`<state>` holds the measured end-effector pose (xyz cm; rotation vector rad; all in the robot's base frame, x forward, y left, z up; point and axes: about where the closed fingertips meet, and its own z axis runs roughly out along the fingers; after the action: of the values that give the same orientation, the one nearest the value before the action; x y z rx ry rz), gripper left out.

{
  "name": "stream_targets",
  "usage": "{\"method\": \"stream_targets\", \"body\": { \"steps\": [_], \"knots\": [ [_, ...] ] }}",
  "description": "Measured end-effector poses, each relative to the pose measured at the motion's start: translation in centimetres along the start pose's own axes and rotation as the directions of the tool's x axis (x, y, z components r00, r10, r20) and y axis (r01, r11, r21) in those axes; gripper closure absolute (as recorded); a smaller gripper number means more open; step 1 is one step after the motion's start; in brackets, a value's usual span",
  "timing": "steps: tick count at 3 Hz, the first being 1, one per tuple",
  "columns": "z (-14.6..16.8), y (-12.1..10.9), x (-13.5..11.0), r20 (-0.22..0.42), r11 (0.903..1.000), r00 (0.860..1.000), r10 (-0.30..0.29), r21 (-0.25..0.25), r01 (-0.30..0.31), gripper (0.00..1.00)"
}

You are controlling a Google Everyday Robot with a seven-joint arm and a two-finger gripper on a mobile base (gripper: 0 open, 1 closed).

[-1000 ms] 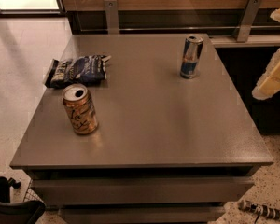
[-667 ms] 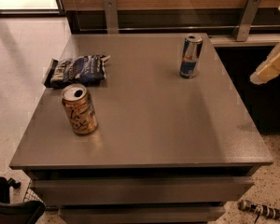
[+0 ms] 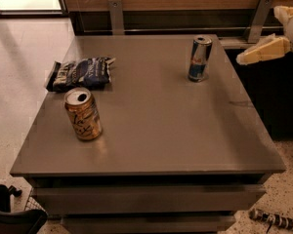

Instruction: Move redbull can near orange can

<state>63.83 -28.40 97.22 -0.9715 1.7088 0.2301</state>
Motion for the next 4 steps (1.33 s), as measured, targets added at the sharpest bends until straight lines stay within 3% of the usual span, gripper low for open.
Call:
{"method": "stream_targets", "body": {
  "steps": [2, 3, 4],
  "knots": [
    [0.7, 0.2, 0.1, 0.013, 0.9998, 1.0, 0.013, -0.012, -0.013, 0.0],
    [3.4, 1.3, 1.8, 0.068, 0.9931, 0.992, 0.105, -0.06, -0.101, 0.0],
    [5.5, 2.1, 3.2, 0.12, 0.979, 0.974, 0.192, -0.093, -0.182, 0.0]
  ]
}}
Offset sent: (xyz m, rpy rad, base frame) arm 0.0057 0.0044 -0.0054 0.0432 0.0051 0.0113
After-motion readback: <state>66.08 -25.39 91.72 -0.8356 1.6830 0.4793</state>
